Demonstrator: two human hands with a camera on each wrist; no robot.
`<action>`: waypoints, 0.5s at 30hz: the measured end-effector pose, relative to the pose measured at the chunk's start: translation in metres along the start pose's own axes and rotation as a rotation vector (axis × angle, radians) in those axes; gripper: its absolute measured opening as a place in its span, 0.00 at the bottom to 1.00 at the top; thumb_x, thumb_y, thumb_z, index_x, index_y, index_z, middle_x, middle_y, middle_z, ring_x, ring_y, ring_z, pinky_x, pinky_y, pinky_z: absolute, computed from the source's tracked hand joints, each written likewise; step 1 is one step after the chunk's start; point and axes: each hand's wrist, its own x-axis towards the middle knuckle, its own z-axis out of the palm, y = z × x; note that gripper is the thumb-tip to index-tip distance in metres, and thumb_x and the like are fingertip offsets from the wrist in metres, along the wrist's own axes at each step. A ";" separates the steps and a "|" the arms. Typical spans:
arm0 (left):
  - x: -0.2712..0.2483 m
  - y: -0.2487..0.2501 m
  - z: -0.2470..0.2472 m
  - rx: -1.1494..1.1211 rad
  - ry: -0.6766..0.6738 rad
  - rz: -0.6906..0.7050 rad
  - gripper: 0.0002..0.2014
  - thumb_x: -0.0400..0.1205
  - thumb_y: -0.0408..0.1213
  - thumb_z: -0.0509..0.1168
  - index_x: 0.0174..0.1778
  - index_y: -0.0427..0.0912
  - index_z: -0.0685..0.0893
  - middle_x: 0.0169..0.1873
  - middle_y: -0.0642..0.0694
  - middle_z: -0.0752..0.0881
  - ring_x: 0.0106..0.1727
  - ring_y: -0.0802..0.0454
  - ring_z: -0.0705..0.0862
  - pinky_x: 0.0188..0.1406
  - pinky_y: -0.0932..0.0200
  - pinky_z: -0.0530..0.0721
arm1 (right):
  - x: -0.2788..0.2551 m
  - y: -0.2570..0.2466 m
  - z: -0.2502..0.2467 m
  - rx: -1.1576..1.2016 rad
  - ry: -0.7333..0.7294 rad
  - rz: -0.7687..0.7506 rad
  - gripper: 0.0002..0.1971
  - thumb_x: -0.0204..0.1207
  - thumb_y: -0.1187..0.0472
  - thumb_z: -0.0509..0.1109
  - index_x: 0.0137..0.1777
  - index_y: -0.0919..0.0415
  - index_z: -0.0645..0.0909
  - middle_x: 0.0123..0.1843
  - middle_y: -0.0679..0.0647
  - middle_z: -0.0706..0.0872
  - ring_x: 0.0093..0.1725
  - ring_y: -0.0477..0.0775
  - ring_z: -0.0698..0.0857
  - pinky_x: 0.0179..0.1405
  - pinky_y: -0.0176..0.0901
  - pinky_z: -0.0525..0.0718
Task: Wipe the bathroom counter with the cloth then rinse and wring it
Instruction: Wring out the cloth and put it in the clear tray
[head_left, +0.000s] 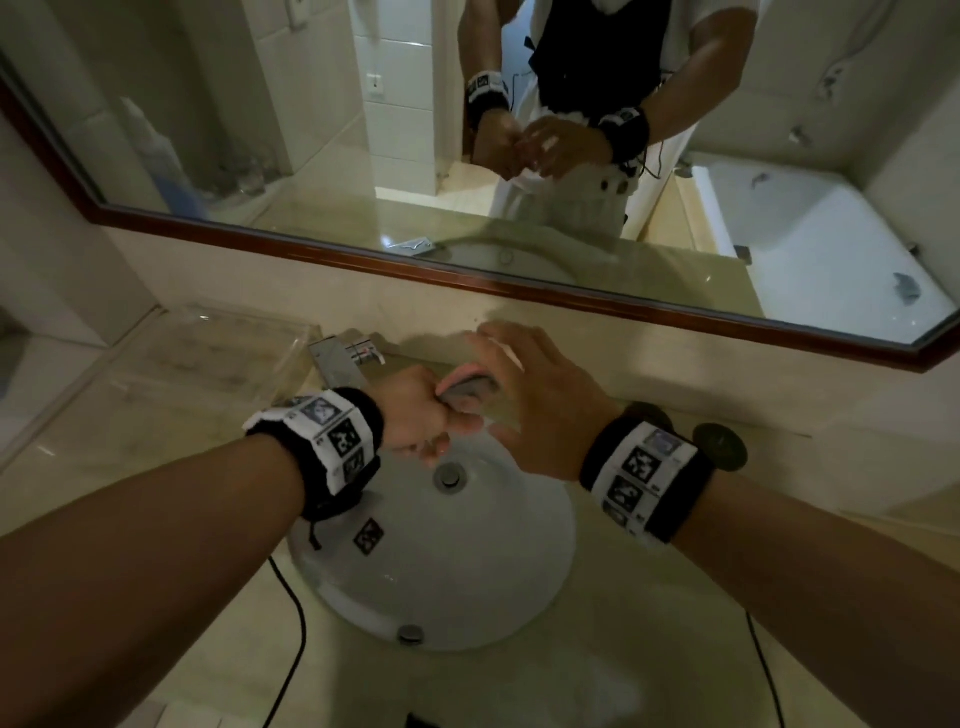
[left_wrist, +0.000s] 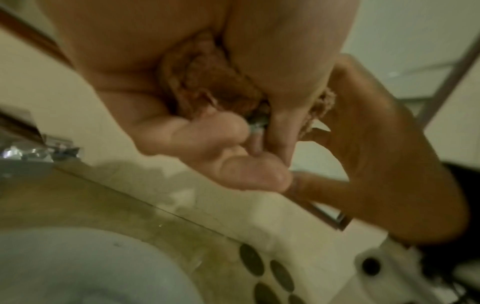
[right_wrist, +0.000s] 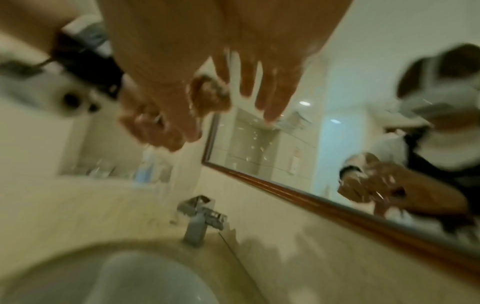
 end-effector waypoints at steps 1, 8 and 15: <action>-0.003 0.006 0.000 -0.030 -0.052 0.003 0.09 0.82 0.40 0.70 0.42 0.37 0.84 0.26 0.41 0.81 0.24 0.46 0.79 0.27 0.53 0.81 | -0.002 0.000 0.000 -0.098 0.050 -0.110 0.40 0.67 0.61 0.75 0.78 0.58 0.60 0.77 0.61 0.65 0.74 0.65 0.68 0.63 0.59 0.81; -0.019 0.026 0.000 -0.029 -0.223 0.053 0.20 0.85 0.29 0.61 0.26 0.48 0.75 0.17 0.55 0.76 0.15 0.62 0.72 0.15 0.71 0.70 | 0.008 -0.001 0.017 -0.231 0.475 -0.471 0.19 0.82 0.64 0.65 0.72 0.64 0.70 0.67 0.62 0.72 0.57 0.64 0.76 0.52 0.54 0.83; -0.027 0.025 -0.001 0.005 -0.200 0.164 0.26 0.75 0.23 0.71 0.15 0.44 0.68 0.13 0.49 0.68 0.15 0.54 0.63 0.19 0.66 0.62 | 0.026 -0.011 -0.007 -0.029 0.235 -0.367 0.17 0.80 0.59 0.58 0.54 0.70 0.83 0.38 0.62 0.86 0.25 0.58 0.81 0.15 0.39 0.76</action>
